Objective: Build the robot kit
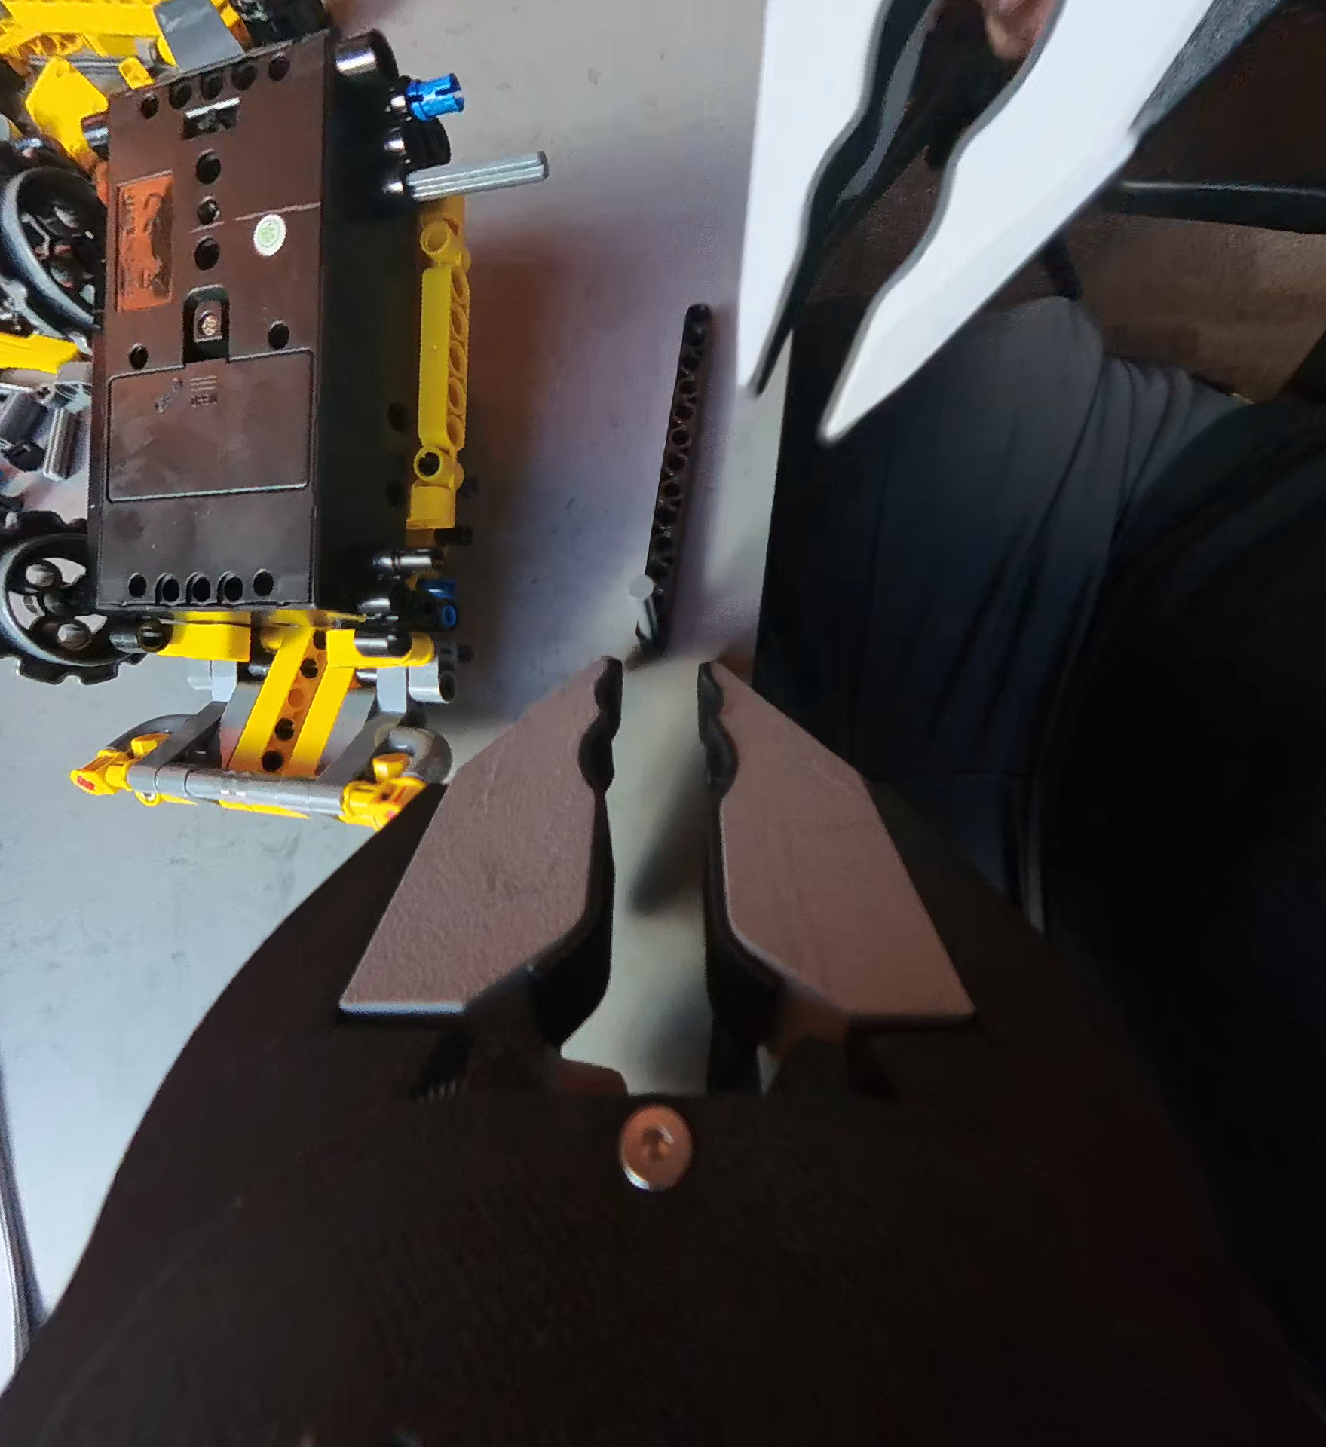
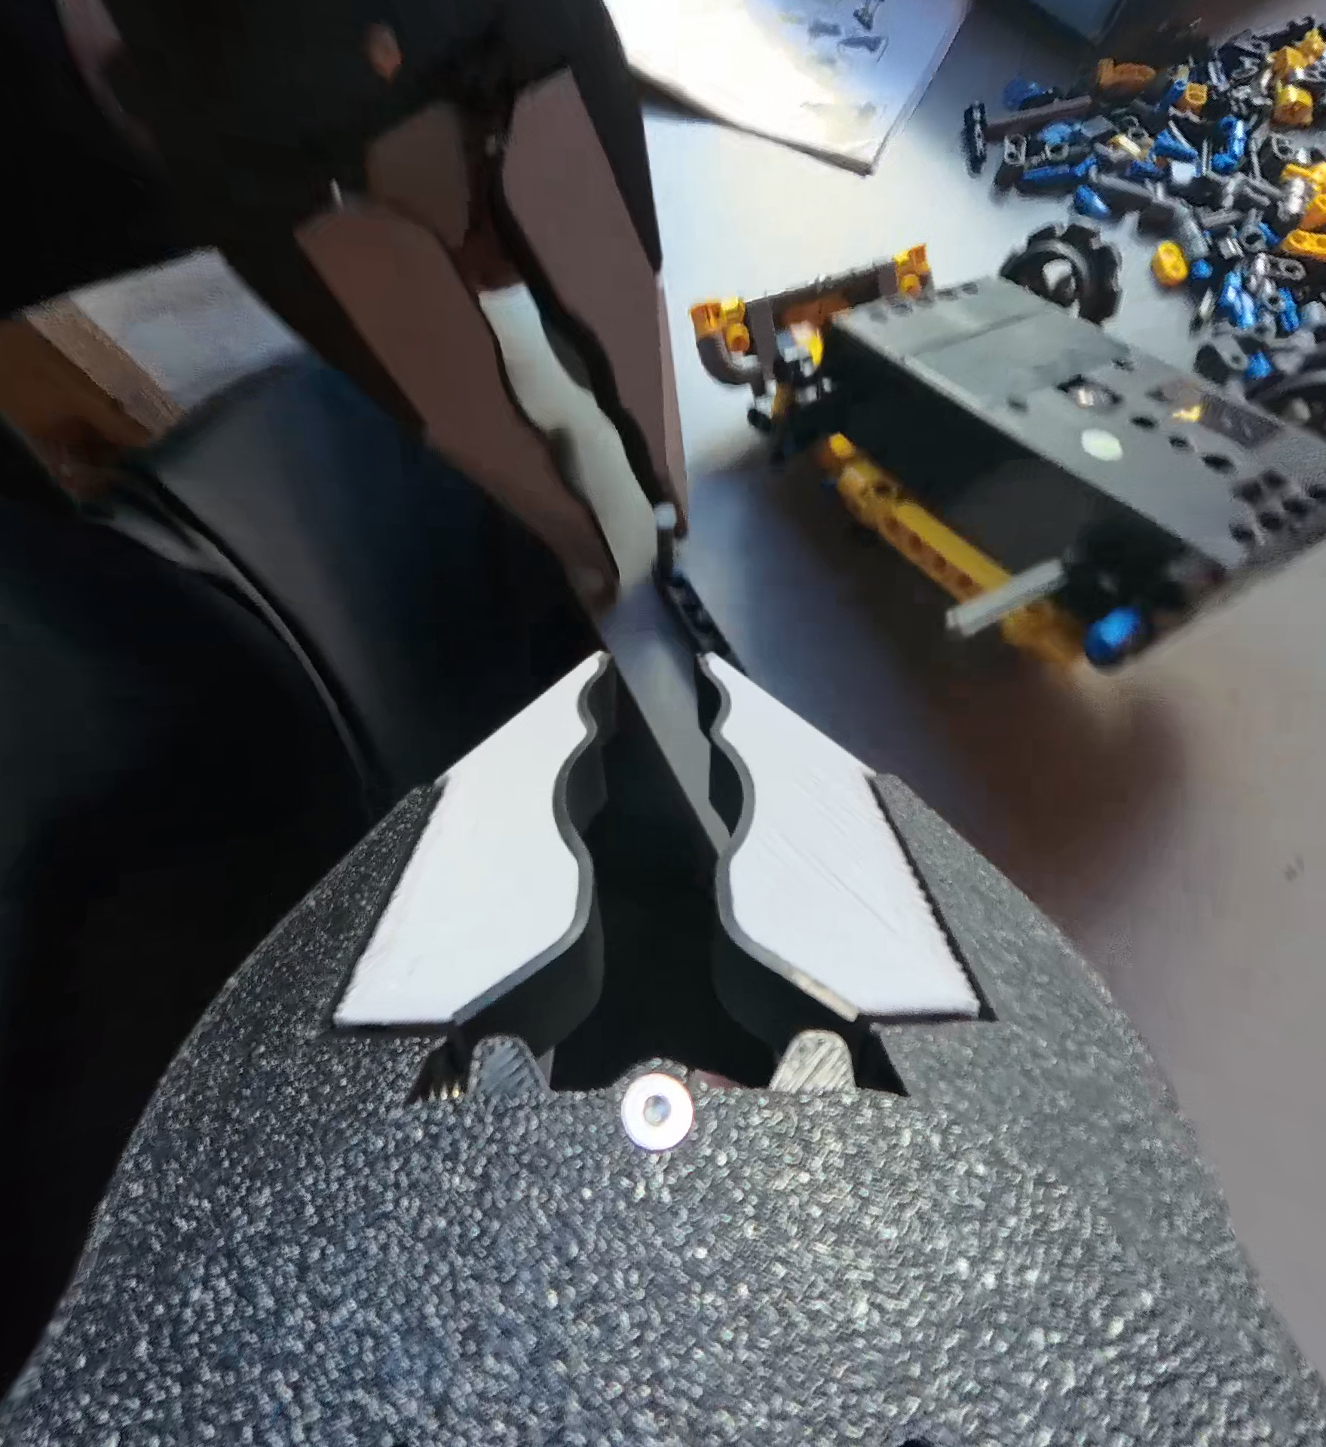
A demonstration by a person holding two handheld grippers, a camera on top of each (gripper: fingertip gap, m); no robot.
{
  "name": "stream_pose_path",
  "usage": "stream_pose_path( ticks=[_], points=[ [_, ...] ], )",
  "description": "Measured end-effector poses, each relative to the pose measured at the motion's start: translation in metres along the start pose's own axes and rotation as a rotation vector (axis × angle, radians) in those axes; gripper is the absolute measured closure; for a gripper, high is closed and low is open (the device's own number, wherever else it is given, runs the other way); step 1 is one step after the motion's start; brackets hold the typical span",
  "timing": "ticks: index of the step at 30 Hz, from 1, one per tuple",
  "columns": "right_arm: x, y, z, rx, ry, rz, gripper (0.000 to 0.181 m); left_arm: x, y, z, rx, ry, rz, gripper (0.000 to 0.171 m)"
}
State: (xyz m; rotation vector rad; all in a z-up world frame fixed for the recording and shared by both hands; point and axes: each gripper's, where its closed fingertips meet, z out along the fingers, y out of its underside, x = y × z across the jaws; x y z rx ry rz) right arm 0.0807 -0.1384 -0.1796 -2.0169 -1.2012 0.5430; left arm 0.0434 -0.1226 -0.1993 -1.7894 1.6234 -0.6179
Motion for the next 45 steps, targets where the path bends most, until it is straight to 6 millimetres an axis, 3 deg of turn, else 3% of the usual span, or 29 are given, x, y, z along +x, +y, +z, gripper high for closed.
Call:
stream_pose_path(
  ticks=[3, 6, 9, 13, 19, 23, 38, 45],
  points=[
    [0.001, 0.019, -0.023, 0.010, -0.025, 0.009, 0.168, 0.000, 0.001, 0.000, 0.000, 0.015, -0.014, 0.156],
    [0.019, 0.024, -0.036, 0.050, -0.011, 0.021, 0.176, 0.001, 0.001, 0.000, 0.000, 0.030, -0.025, 0.157],
    [0.027, 0.016, -0.029, 0.064, -0.016, -0.019, 0.159, 0.001, 0.002, -0.001, 0.000, 0.022, -0.029, 0.157],
    [0.030, 0.015, -0.009, 0.036, -0.049, -0.135, 0.161, 0.004, 0.004, -0.002, 0.005, 0.037, -0.046, 0.159],
    [0.028, 0.020, 0.009, -0.024, -0.152, -0.150, 0.161, 0.004, 0.004, -0.001, 0.007, 0.053, -0.068, 0.159],
    [0.022, 0.021, 0.009, -0.032, -0.218, -0.132, 0.173, 0.004, 0.004, -0.003, 0.009, 0.058, -0.079, 0.159],
    [0.020, 0.013, 0.001, -0.037, -0.224, -0.127, 0.174, 0.001, 0.003, -0.003, 0.012, 0.039, -0.081, 0.158],
    [0.019, 0.000, -0.008, -0.029, -0.225, -0.136, 0.174, 0.000, 0.000, -0.006, 0.023, 0.025, -0.083, 0.154]
  ],
)
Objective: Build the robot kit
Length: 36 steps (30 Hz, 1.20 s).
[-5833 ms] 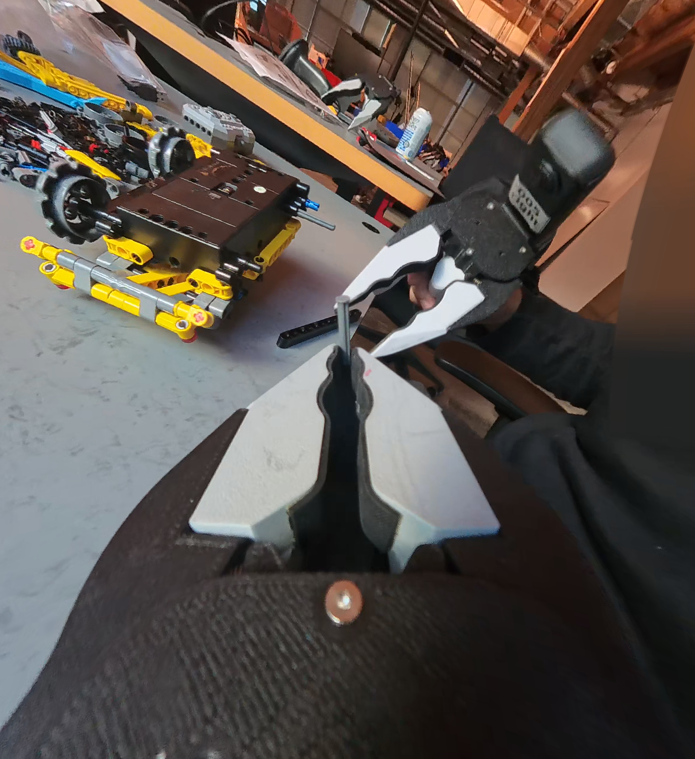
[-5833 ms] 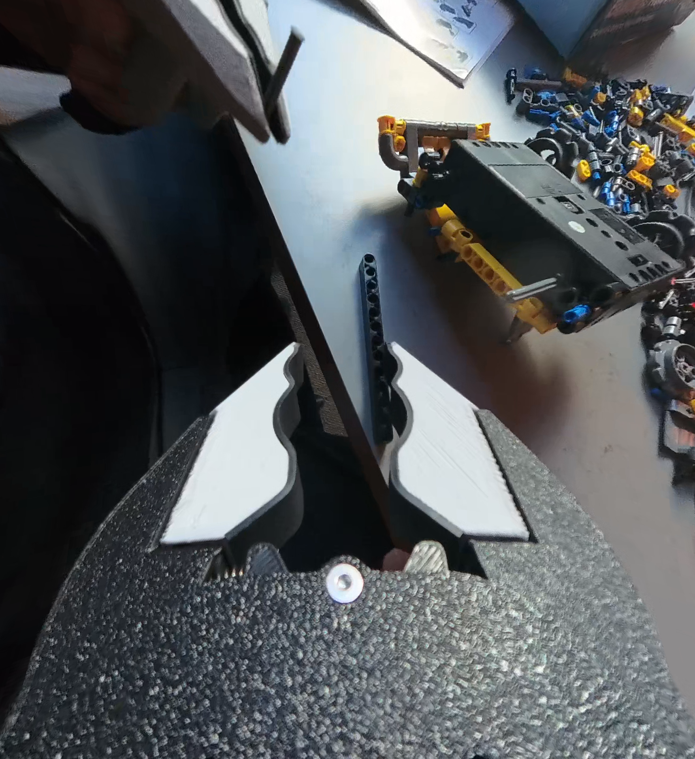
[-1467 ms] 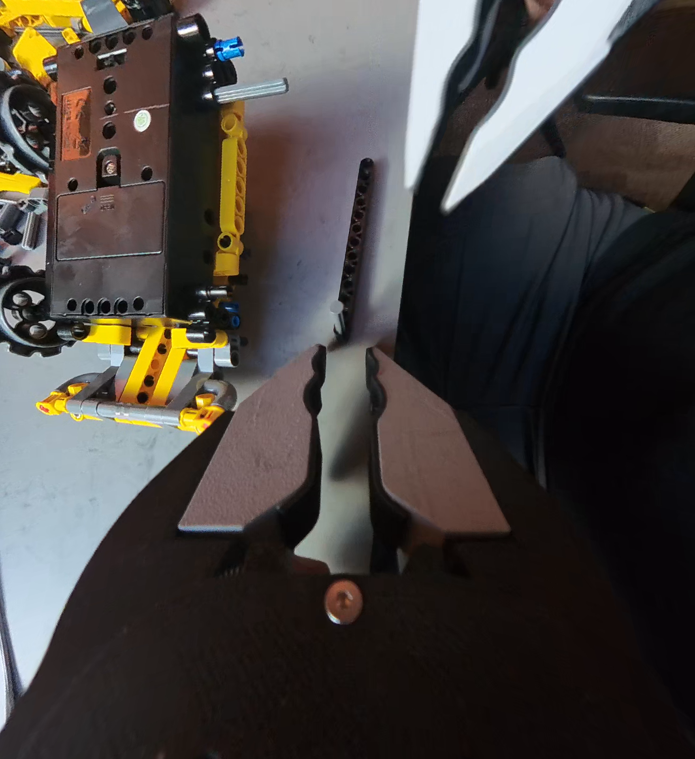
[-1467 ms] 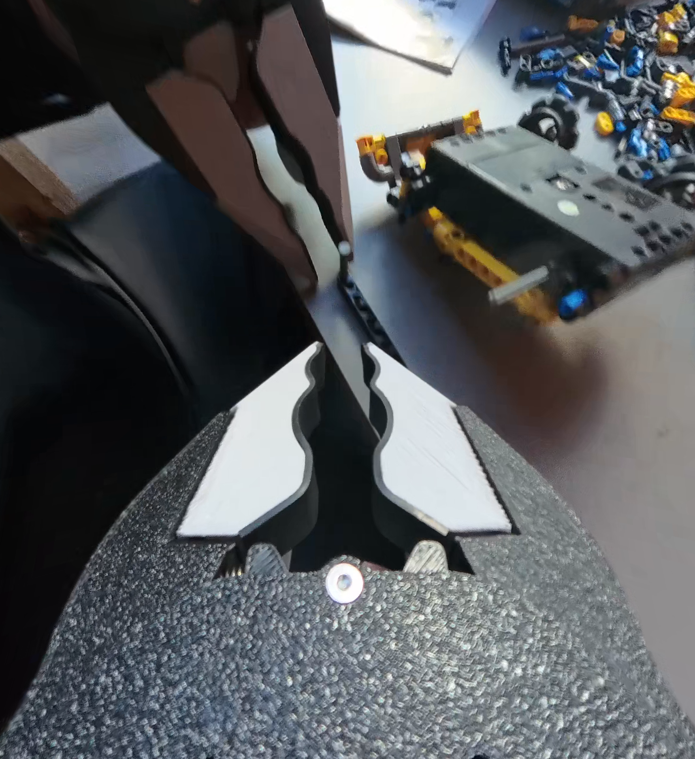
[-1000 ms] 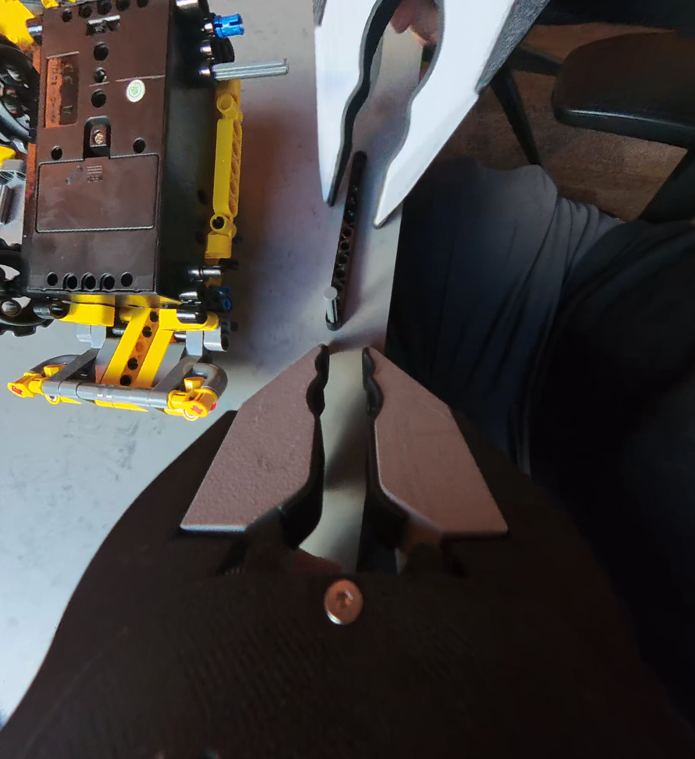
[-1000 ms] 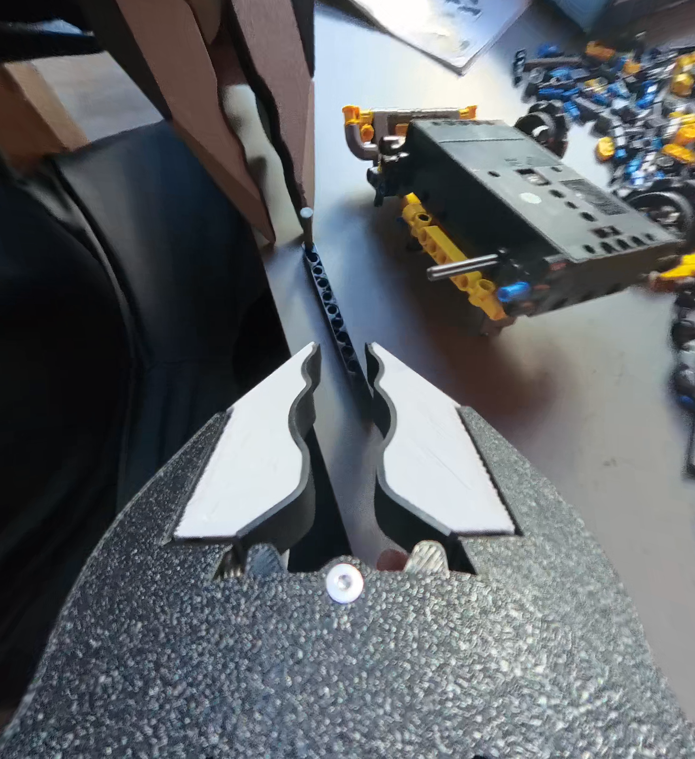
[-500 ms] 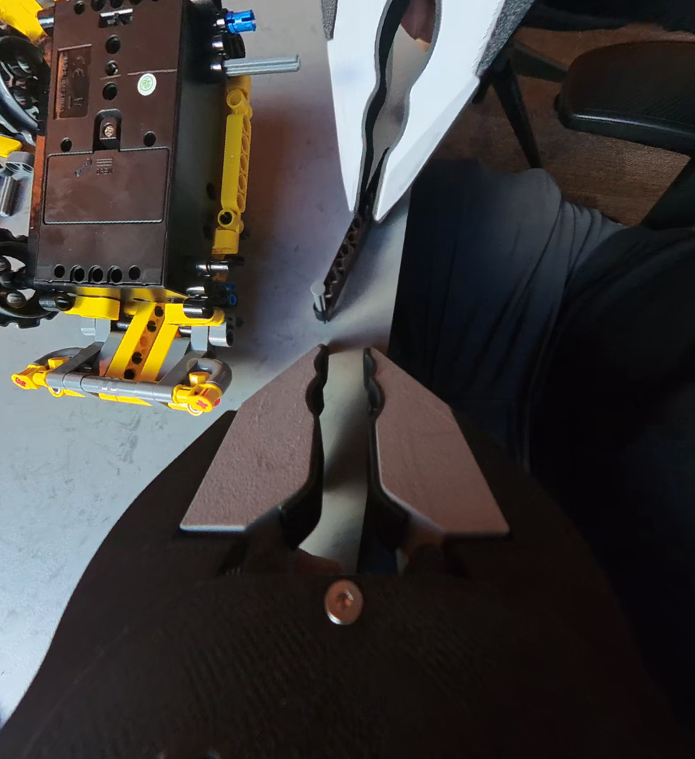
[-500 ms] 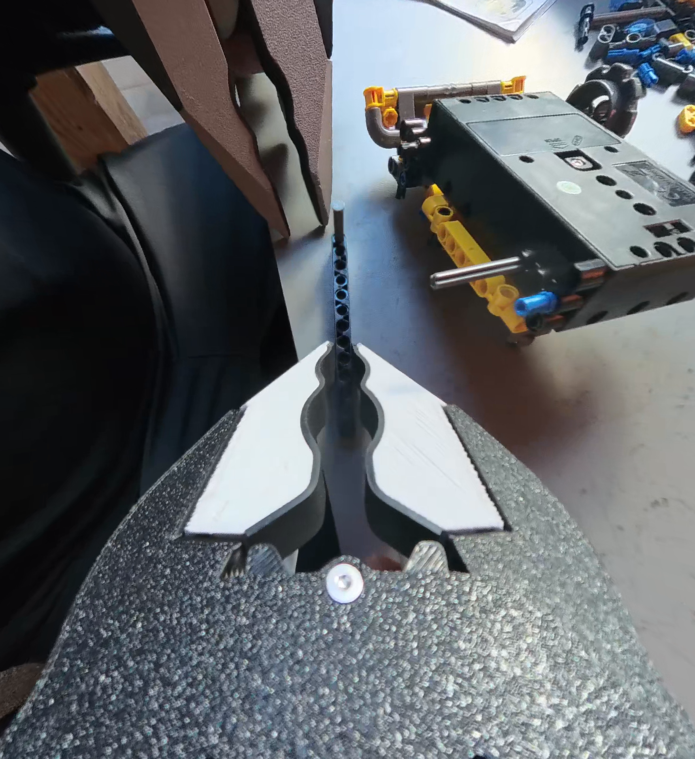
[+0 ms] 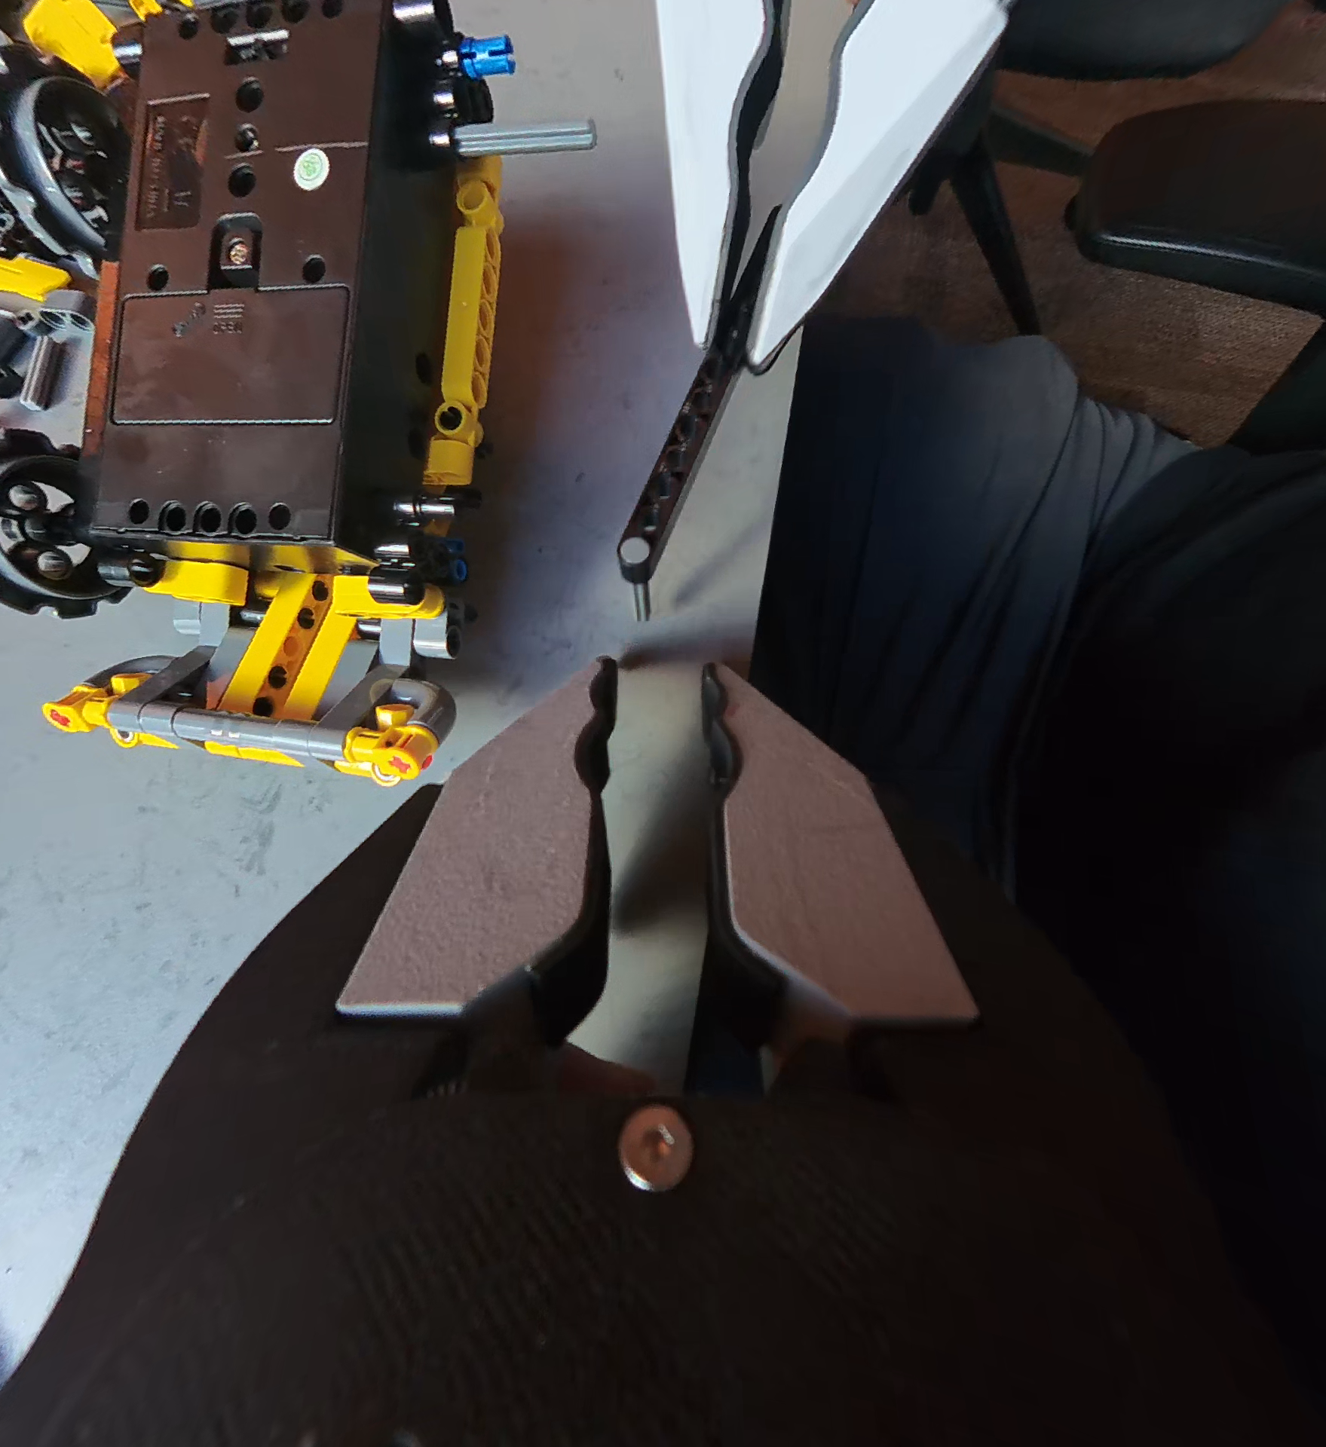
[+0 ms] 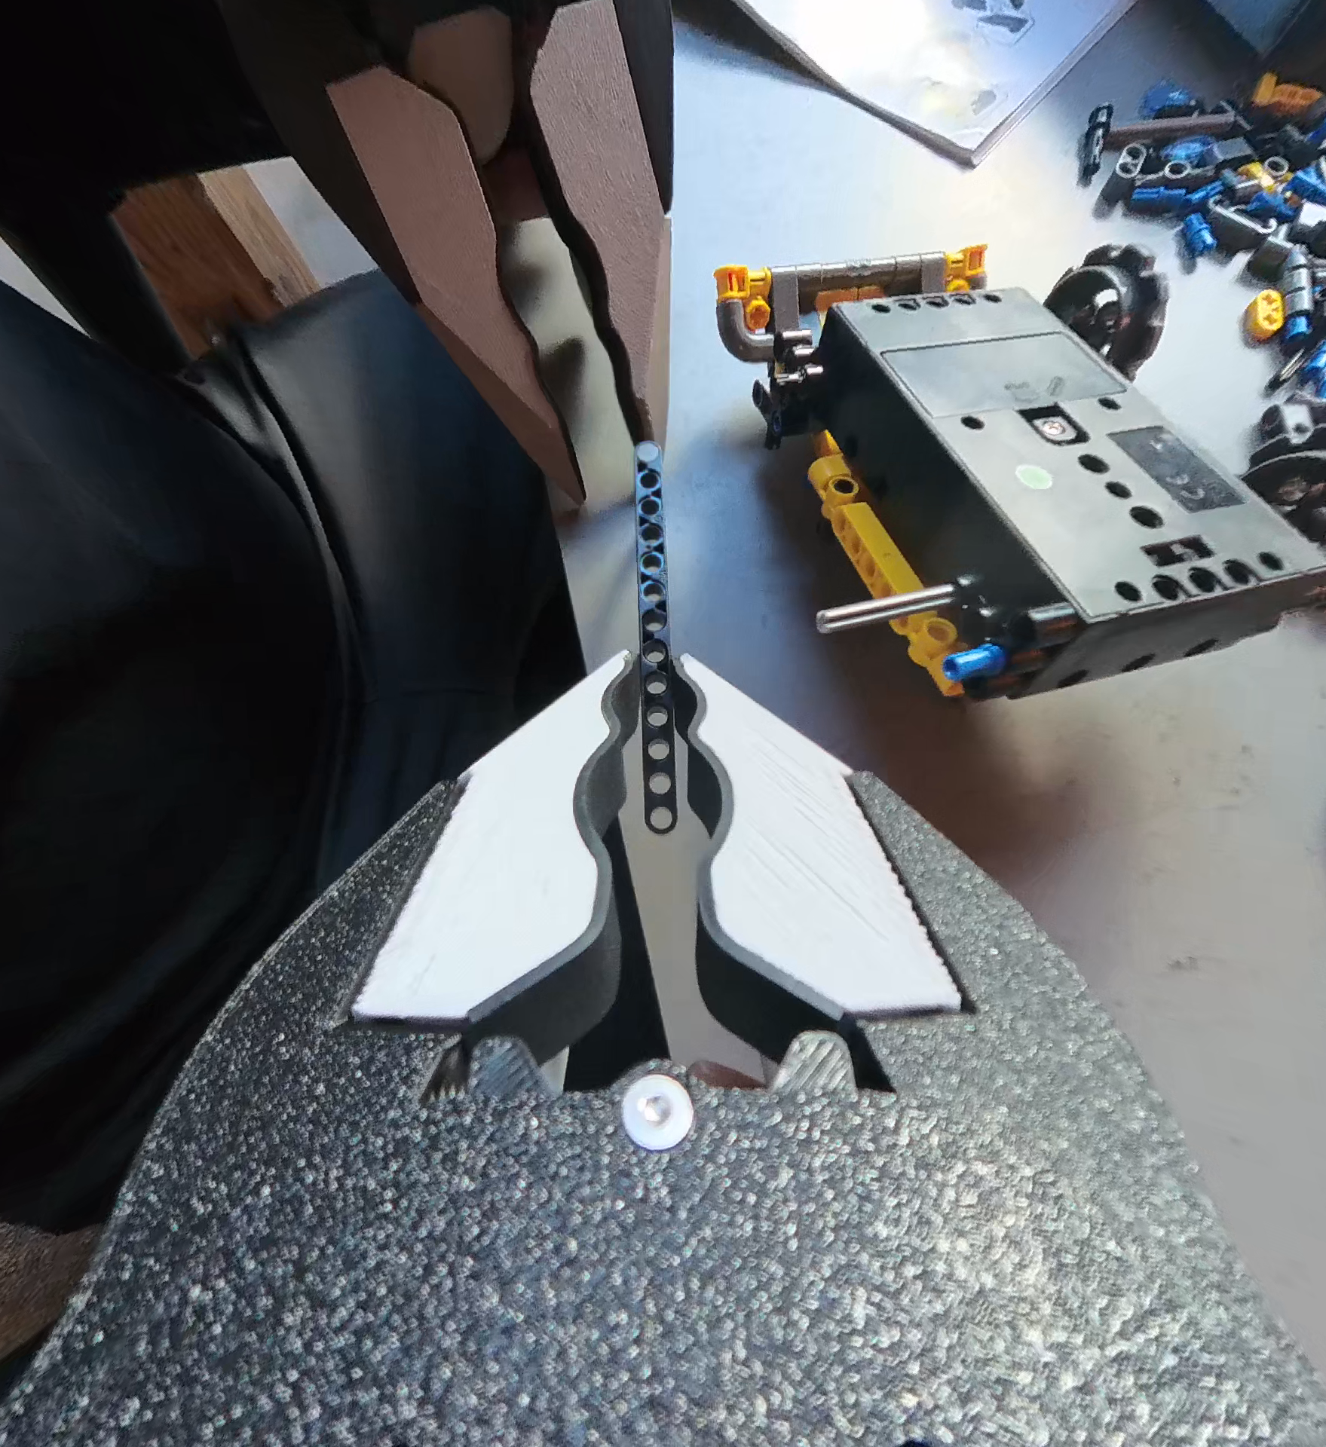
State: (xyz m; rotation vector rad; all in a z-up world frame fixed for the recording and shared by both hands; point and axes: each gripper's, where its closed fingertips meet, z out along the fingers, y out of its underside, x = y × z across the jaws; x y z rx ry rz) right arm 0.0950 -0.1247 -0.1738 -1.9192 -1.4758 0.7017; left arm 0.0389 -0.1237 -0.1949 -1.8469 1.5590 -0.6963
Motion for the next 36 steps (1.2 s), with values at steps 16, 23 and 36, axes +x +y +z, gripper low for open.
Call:
stream_pose_path(
  ticks=[16, 23, 36],
  points=[
    [-0.015, -0.007, -0.001, 0.012, -0.068, 0.035, 0.174, 0.007, -0.026, -0.008, 0.186, 0.139, -0.147, 0.150],
    [-0.017, -0.012, -0.006, 0.048, -0.087, 0.051, 0.174, 0.013, -0.035, -0.011, 0.240, 0.202, -0.195, 0.167],
    [-0.002, -0.008, -0.041, 0.198, 0.307, -0.114, 0.152, 0.013, -0.044, -0.030, 0.397, 0.487, -0.644, 0.167]
  ],
)
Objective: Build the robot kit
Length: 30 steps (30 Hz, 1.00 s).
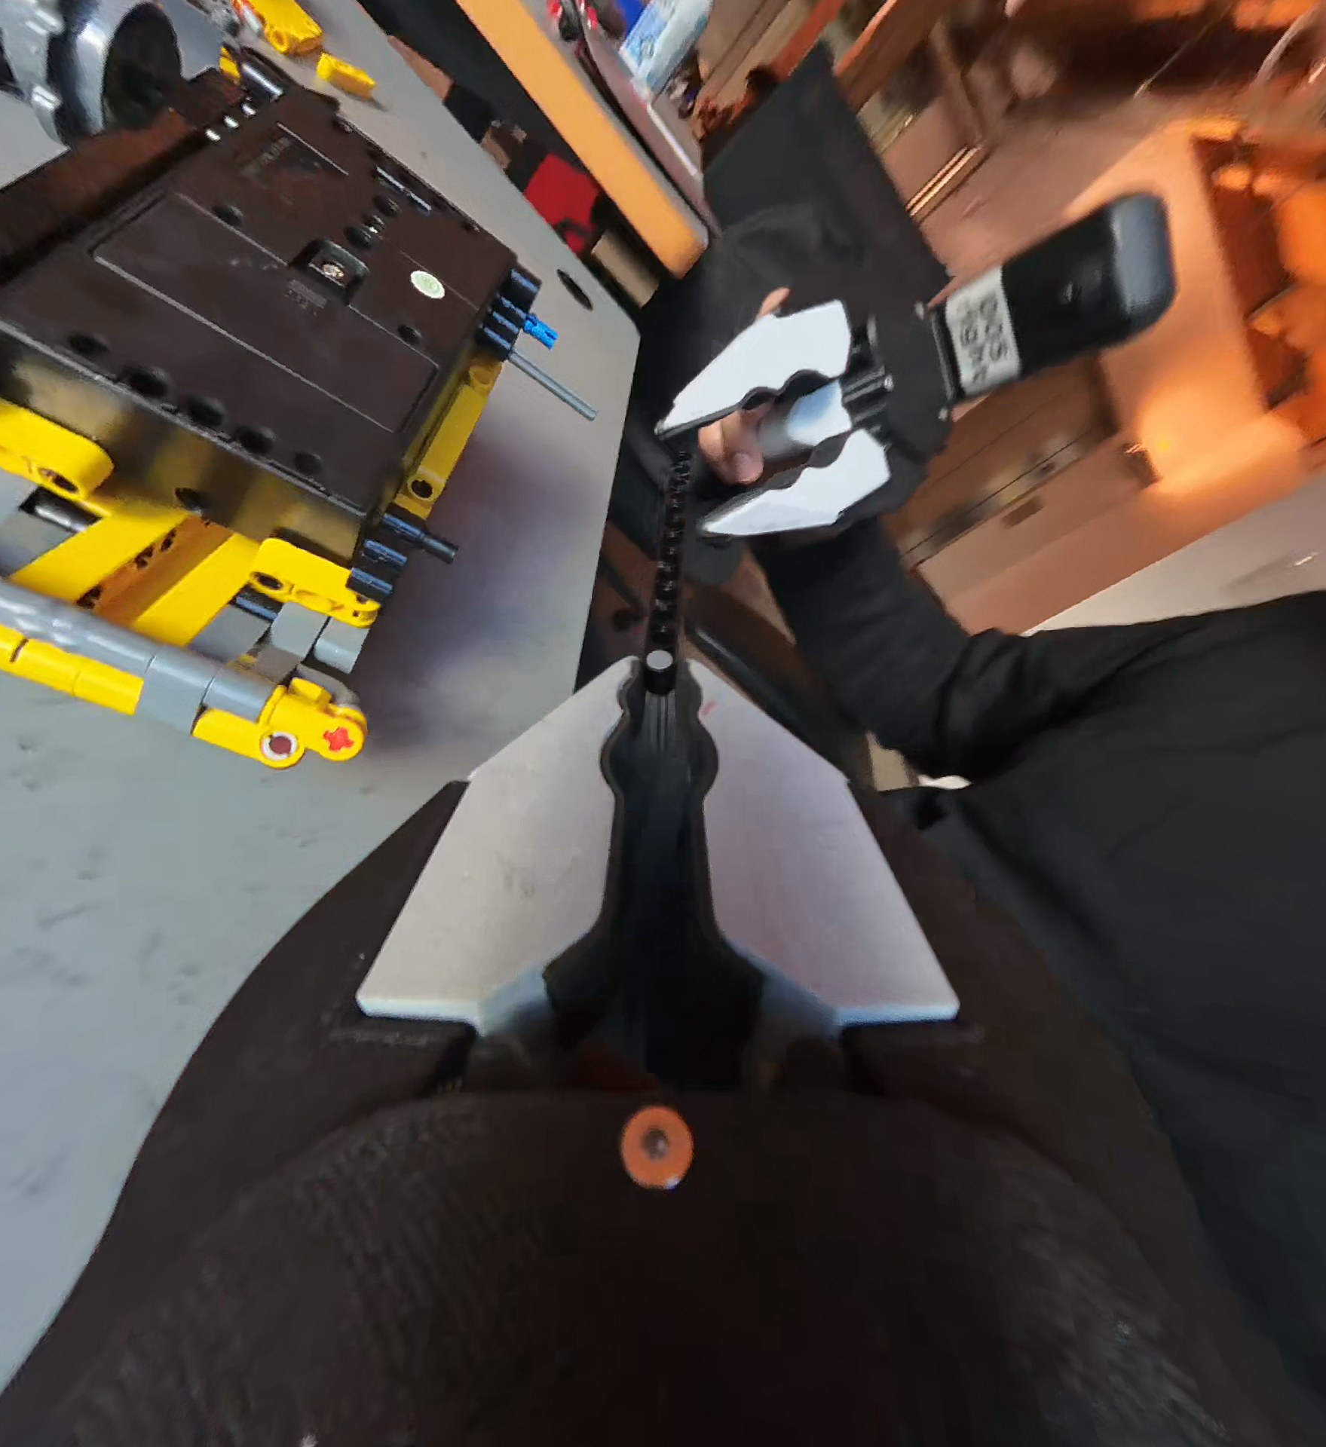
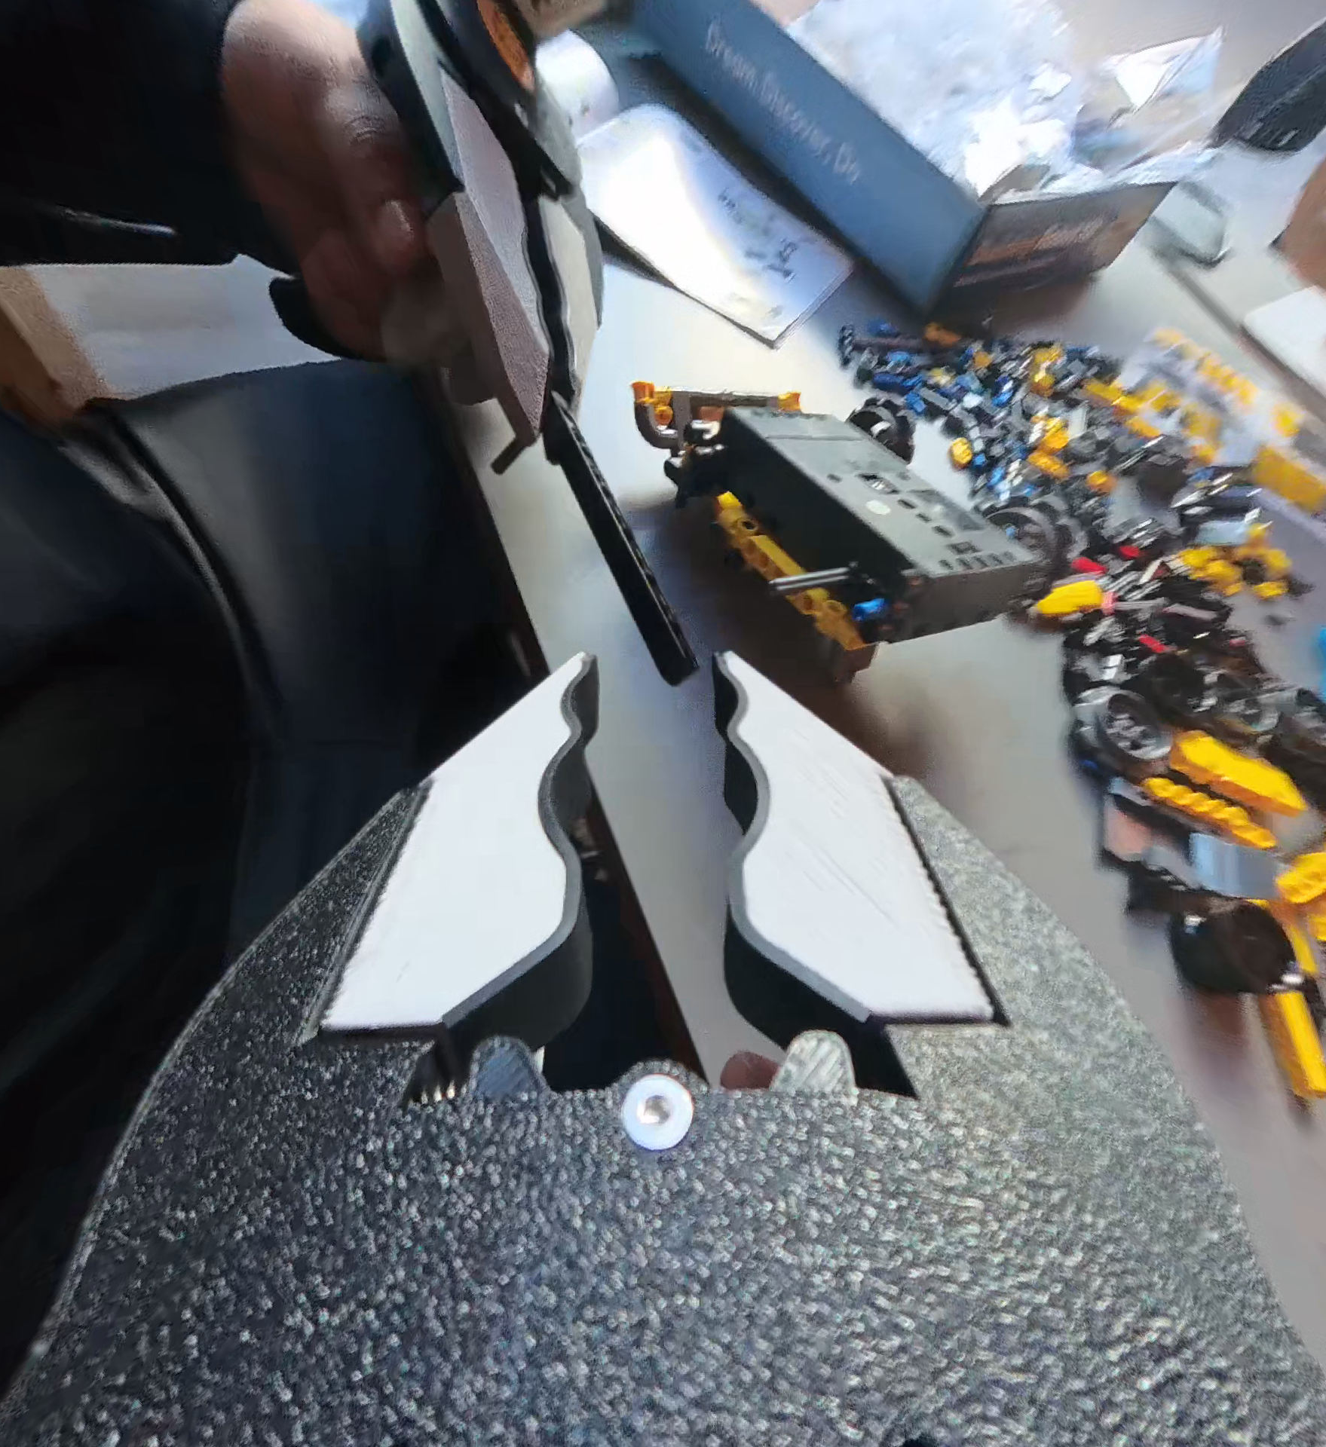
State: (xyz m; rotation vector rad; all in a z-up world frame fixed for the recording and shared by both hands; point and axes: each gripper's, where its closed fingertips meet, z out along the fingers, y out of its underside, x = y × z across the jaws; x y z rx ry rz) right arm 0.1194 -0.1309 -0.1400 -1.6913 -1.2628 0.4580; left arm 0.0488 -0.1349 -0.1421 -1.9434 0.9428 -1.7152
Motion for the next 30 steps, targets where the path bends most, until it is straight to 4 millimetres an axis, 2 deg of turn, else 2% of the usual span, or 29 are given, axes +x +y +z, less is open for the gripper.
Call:
stream_pose_path(
  ticks=[4, 7, 10, 15, 18, 19, 21, 26, 30],
  points=[
    [0.009, -0.005, -0.002, -0.018, 0.109, -0.143, 0.152, 0.003, 0.000, -0.002, 0.007, 0.027, -0.031, 0.167],
    [0.006, -0.013, 0.001, -0.018, 0.122, -0.246, 0.157, 0.006, -0.002, -0.003, 0.020, 0.061, -0.063, 0.167],
    [0.009, -0.011, 0.006, -0.060, 0.166, -0.346, 0.161, 0.006, 0.000, -0.004, 0.009, 0.064, -0.071, 0.167],
    [0.004, -0.012, 0.009, -0.069, 0.176, -0.407, 0.170, 0.002, -0.004, -0.007, 0.024, 0.070, -0.089, 0.167],
    [0.002, -0.010, 0.008, -0.065, 0.153, -0.371, 0.171, 0.002, -0.007, -0.007, 0.026, 0.008, 0.008, 0.168],
    [0.003, -0.007, 0.008, -0.074, 0.148, -0.358, 0.171, -0.001, -0.006, -0.007, 0.008, -0.036, 0.051, 0.162],
    [0.004, -0.003, 0.008, -0.088, 0.130, -0.334, 0.172, -0.007, -0.002, -0.008, -0.048, -0.137, 0.123, 0.129],
    [0.005, 0.000, 0.006, -0.136, 0.053, -0.293, 0.173, -0.014, 0.003, -0.020, -0.120, -0.304, 0.303, 0.128],
    [0.005, 0.007, 0.007, -0.237, -0.032, -0.303, 0.173, -0.016, -0.004, -0.024, -0.138, -0.464, 0.467, 0.123]
  ],
)
